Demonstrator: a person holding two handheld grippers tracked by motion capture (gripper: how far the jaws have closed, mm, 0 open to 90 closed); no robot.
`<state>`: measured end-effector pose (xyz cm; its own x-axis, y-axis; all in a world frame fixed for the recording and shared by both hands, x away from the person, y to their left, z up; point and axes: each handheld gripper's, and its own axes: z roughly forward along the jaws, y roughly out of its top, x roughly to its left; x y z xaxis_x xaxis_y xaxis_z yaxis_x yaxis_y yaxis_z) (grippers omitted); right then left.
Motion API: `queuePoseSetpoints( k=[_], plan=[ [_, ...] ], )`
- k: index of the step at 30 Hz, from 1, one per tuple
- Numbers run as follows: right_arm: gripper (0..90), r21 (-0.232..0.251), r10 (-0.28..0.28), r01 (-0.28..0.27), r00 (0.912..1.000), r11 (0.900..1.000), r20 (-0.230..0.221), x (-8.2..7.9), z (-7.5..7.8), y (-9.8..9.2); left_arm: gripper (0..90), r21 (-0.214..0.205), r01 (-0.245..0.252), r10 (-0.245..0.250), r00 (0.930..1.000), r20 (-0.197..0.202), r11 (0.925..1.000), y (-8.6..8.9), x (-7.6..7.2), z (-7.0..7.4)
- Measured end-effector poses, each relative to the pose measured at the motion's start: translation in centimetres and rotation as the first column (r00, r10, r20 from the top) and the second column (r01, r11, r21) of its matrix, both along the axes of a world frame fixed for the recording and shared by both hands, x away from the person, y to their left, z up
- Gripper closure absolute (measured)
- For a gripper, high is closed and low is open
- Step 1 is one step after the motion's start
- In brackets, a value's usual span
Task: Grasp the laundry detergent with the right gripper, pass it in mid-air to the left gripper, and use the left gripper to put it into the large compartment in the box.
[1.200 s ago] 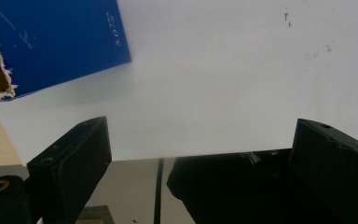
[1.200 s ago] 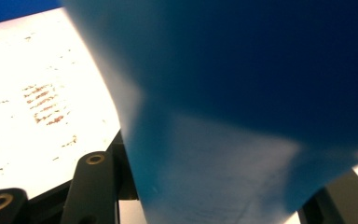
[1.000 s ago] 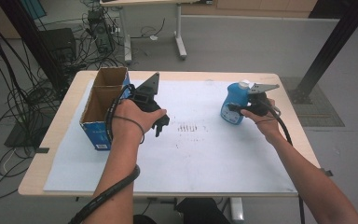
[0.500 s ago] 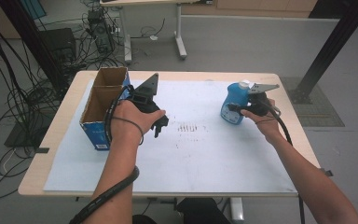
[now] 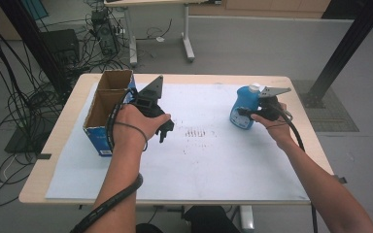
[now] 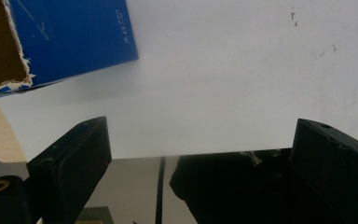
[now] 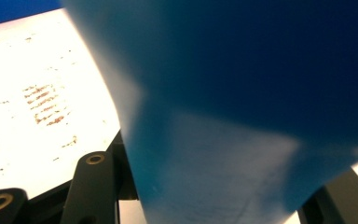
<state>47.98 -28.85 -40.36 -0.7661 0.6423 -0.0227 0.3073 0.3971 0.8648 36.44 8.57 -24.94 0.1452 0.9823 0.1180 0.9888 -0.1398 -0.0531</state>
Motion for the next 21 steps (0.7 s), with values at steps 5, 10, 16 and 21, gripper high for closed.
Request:
queuePoseSetpoints(
  k=[5,10,16,21],
  plan=[
    [43.8,-0.001,0.002,-0.002,1.0000,1.0000,0.000,0.05,0.01,-0.02,5.7,-0.001,-0.002,0.002,1.0000,0.005,1.0000,0.00,0.07,0.04],
    [43.9,-0.001,0.002,-0.002,1.0000,1.0000,-0.001,0.05,0.02,-0.02,5.7,-0.002,0.007,-0.007,0.9999,0.008,1.0000,-0.03,0.13,0.08],
    [44.0,0.001,0.001,-0.001,1.0000,1.0000,-0.003,0.05,0.02,0.00,5.8,-0.015,0.019,-0.018,0.9994,0.028,0.9997,-0.13,0.16,0.31],
    [44.0,-0.001,-0.001,0.001,1.0000,1.0000,-0.007,0.05,0.07,0.03,5.9,-0.025,0.030,-0.029,0.9989,0.036,0.9992,-0.08,0.21,0.57]
  ],
)
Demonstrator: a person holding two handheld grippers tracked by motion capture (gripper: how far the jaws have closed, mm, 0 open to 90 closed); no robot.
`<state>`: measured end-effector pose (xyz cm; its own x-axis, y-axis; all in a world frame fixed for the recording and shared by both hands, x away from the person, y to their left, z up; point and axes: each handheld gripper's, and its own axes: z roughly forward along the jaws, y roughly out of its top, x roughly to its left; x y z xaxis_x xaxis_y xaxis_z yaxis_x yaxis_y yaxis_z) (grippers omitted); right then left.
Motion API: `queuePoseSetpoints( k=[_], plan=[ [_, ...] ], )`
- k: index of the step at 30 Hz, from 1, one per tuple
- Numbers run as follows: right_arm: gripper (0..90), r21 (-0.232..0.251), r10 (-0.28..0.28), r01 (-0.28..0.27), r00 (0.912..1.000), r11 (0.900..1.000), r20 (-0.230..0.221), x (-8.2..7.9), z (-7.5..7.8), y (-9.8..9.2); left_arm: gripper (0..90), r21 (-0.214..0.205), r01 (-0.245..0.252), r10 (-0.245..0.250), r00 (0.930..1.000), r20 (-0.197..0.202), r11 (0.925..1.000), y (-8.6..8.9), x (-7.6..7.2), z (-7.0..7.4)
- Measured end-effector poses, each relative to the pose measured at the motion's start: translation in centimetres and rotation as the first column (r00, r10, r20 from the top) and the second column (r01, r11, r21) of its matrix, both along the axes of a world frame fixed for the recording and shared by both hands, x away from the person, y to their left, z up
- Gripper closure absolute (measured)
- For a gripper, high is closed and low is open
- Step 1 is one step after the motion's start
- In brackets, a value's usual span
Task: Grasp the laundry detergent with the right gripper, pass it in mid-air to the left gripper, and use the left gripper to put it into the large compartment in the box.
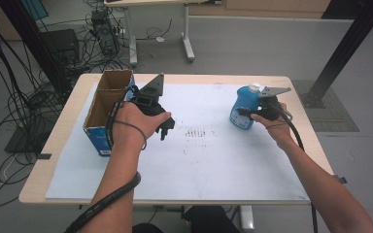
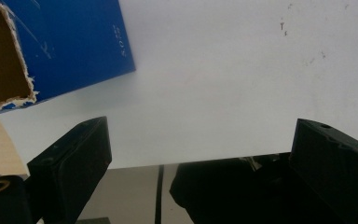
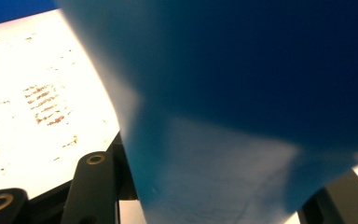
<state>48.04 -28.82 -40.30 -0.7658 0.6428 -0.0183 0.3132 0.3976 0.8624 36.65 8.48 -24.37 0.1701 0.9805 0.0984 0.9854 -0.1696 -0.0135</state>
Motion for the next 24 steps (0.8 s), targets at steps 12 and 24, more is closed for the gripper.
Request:
queuePoseSetpoints(
  k=[12,24],
  plan=[
    [44.3,-0.038,0.000,0.000,0.9999,0.9993,-0.012,0.1,0.9,1.1,5.9,-0.019,0.075,-0.075,0.9972,0.011,0.9970,0.1,0.8,1.2],
    [44.4,-0.019,0.048,-0.050,0.9948,0.9986,-0.090,-0.7,5.2,2.7,5.5,-0.026,0.197,-0.197,0.9800,0.031,0.9800,1.6,1.3,4.4]
  ],
)
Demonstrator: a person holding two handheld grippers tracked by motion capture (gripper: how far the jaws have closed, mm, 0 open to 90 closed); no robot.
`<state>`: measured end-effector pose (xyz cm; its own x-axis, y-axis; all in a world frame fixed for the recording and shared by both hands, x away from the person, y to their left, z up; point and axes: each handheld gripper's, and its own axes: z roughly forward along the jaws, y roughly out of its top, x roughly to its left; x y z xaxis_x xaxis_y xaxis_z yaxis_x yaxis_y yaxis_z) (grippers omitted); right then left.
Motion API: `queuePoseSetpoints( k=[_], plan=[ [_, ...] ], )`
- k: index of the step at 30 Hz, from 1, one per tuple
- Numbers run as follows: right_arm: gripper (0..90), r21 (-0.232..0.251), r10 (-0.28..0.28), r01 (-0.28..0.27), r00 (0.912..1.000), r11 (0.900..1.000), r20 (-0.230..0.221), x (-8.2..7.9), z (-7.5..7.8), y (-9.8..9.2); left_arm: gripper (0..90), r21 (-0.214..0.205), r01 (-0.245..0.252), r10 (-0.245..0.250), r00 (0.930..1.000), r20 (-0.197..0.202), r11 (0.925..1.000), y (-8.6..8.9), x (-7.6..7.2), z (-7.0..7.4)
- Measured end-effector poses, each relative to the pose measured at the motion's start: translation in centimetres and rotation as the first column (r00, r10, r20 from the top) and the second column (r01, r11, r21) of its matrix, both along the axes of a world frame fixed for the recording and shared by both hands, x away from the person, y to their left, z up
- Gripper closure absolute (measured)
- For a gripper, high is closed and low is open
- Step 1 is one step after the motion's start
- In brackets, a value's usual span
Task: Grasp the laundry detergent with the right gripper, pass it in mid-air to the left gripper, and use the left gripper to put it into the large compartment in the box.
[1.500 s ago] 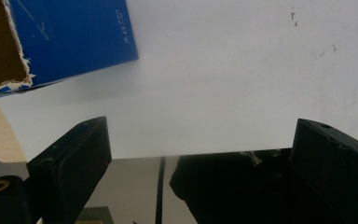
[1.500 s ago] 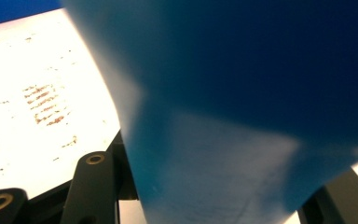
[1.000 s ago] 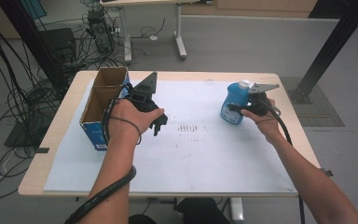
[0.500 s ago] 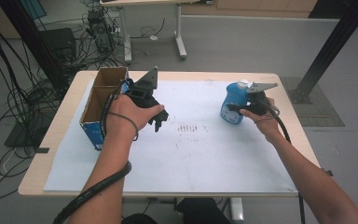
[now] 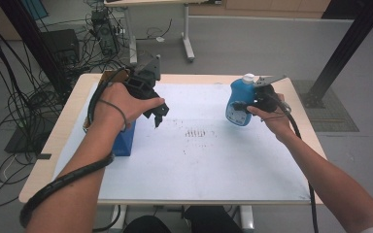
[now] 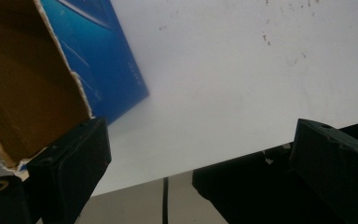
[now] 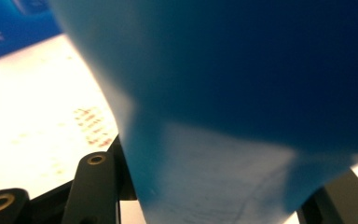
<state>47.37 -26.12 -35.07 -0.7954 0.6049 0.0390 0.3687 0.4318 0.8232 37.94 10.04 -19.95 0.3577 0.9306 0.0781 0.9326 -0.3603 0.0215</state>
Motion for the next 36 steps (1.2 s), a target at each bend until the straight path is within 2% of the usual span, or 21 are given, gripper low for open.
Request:
queuePoseSetpoints(
  k=[2,8,11,12,13,14,16,20,21,22,23,24,25,27,28,29,30,32,33,35,36],
  plan=[
    [44.4,0.001,0.008,-0.008,0.9999,1.0000,-0.012,-0.1,0.3,0.2,5.5,0.005,0.013,-0.013,0.9999,0.003,0.9999,0.0,0.0,0.2],
    [44.4,-0.021,0.063,-0.064,0.9969,0.9977,-0.047,-1.0,2.4,1.4,5.5,-0.009,0.141,-0.141,0.9900,0.006,0.9900,-0.5,0.0,1.4],
    [44.4,-0.018,0.096,-0.097,0.9934,0.9951,-0.063,-1.7,3.3,2.3,5.5,-0.019,0.193,-0.193,0.9811,0.012,0.9810,-1.0,0.1,2.0],
    [44.4,-0.021,0.127,-0.129,0.9901,0.9915,-0.060,-2.3,3.9,2.9,5.5,-0.014,0.252,-0.252,0.9676,0.018,0.9676,-1.6,0.2,2.4],
    [44.4,-0.021,0.127,-0.129,0.9901,0.9915,-0.060,-2.3,3.9,2.9,5.4,-0.014,0.252,-0.252,0.9676,0.018,0.9676,-1.6,0.2,2.4],
    [44.5,-0.023,0.144,-0.145,0.9879,0.9891,-0.059,-2.6,4.2,3.2,5.4,-0.013,0.267,-0.266,0.9637,0.022,0.9637,-1.7,0.2,2.5],
    [44.5,-0.023,0.173,-0.174,0.9832,0.9844,-0.060,-3.1,4.7,3.9,5.4,-0.006,0.316,-0.316,0.9483,0.032,0.9487,-2.2,0.3,3.1],
    [44.4,-0.015,0.236,-0.237,0.9696,0.9713,-0.066,-4.1,5.6,5.8,5.3,-0.001,0.413,-0.412,0.9095,0.055,0.9108,-2.8,0.4,4.2],
    [44.4,-0.015,0.236,-0.237,0.9696,0.9713,-0.066,-4.1,5.6,5.8,5.3,0.002,0.427,-0.427,0.9025,0.059,0.9041,-3.0,0.5,4.5],
    [44.5,-0.027,0.261,-0.263,0.9631,0.9643,-0.064,-4.3,5.9,6.7,5.4,0.012,0.460,-0.460,0.8854,0.065,0.8876,-3.2,0.6,5.0],
    [44.5,-0.027,0.261,-0.263,0.9631,0.9643,-0.064,-4.3,5.9,6.7,5.4,0.012,0.460,-0.460,0.8854,0.065,0.8876,-3.2,0.6,5.0],
    [44.4,-0.023,0.286,-0.288,0.9557,0.9572,-0.068,-4.5,6.1,7.6,5.4,0.013,0.482,-0.482,0.8738,0.066,0.8761,-3.2,0.6,5.3],
    [44.4,-0.023,0.286,-0.288,0.9557,0.9572,-0.068,-4.5,6.1,7.6,5.4,0.011,0.500,-0.500,0.8634,0.069,0.8658,-3.2,0.7,5.6],
    [44.4,-0.020,0.310,-0.312,0.9480,0.9498,-0.071,-4.8,6.3,8.5,5.4,0.009,0.524,-0.523,0.8492,0.070,0.8516,-3.2,0.9,6.0],
    [44.4,-0.027,0.336,-0.338,0.9392,0.9406,-0.072,-5.0,6.5,9.5,5.5,0.012,0.538,-0.537,0.8404,0.072,0.8430,-3.2,1.0,6.1],
    [44.4,-0.027,0.336,-0.338,0.9392,0.9406,-0.072,-5.0,6.5,9.5,5.5,0.011,0.548,-0.547,0.8336,0.073,0.8363,-3.2,1.1,6.2],
    [44.4,-0.033,0.348,-0.352,0.9343,0.9356,-0.076,-5.1,6.5,10.1,5.5,0.010,0.558,-0.557,0.8273,0.073,0.8299,-3.2,1.2,6.2],
    [44.4,-0.043,0.385,-0.389,0.9198,0.9204,-0.078,-5.3,6.5,11.8,5.5,0.008,0.578,-0.577,0.8135,0.075,0.8162,-3.1,1.2,6.3],
    [44.4,-0.043,0.385,-0.389,0.9198,0.9204,-0.078,-5.3,6.5,11.8,5.5,0.006,0.586,-0.585,0.8078,0.076,0.8104,-3.0,1.2,6.3],
    [44.4,-0.041,0.407,-0.411,0.9102,0.9109,-0.077,-5.4,6.5,12.9,5.6,0.006,0.609,-0.608,0.7902,0.078,0.7929,-2.9,1.1,6.3],
    [44.4,-0.038,0.416,-0.420,0.9056,0.9066,-0.080,-5.4,6.5,13.4,5.7,0.004,0.616,-0.615,0.7852,0.076,0.7876,-2.8,1.1,6.3]
  ],
)
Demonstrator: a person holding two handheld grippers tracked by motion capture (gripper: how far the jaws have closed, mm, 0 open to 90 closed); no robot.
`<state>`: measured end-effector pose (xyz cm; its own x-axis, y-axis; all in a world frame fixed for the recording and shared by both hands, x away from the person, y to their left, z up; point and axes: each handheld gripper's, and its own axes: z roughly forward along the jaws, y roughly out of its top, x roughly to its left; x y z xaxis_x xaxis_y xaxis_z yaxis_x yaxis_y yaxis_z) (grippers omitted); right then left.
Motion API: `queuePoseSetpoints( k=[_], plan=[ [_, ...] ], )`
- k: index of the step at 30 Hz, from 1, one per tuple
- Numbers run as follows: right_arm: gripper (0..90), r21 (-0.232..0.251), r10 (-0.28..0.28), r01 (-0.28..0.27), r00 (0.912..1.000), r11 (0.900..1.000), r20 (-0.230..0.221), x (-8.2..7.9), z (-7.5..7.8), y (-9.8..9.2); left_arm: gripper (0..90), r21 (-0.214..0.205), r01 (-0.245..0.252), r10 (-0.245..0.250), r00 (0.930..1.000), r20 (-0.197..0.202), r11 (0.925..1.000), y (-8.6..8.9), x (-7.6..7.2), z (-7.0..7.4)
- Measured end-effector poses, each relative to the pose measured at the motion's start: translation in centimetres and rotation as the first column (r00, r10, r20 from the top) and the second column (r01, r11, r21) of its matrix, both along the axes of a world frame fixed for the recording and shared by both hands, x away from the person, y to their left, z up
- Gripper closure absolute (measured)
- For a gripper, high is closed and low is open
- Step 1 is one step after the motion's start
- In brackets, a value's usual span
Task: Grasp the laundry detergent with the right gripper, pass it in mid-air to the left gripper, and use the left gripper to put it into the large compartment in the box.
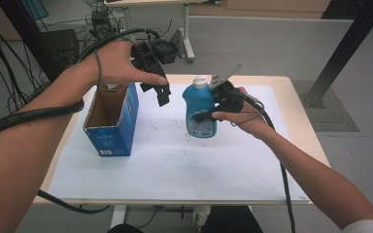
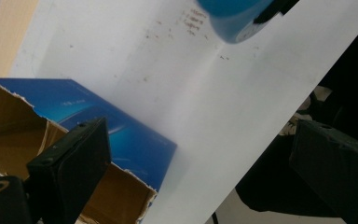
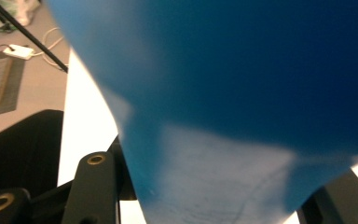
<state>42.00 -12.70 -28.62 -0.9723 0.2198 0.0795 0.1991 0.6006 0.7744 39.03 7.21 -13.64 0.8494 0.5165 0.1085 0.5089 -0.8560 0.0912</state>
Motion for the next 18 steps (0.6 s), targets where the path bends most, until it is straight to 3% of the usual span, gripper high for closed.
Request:
queuePoseSetpoints(
  k=[12,18],
  plan=[
    [44.3,0.032,0.120,-0.119,0.9928,0.9924,-0.008,-0.6,-1.1,5.6,4.5,0.034,0.048,-0.047,0.9988,-0.016,0.9983,0.3,-0.1,0.2],
    [44.3,0.058,0.149,-0.148,0.9888,0.9873,-0.010,-1.2,-1.5,6.7,4.5,0.035,0.065,-0.065,0.9977,-0.018,0.9973,0.0,-0.3,-0.1]
  ],
)
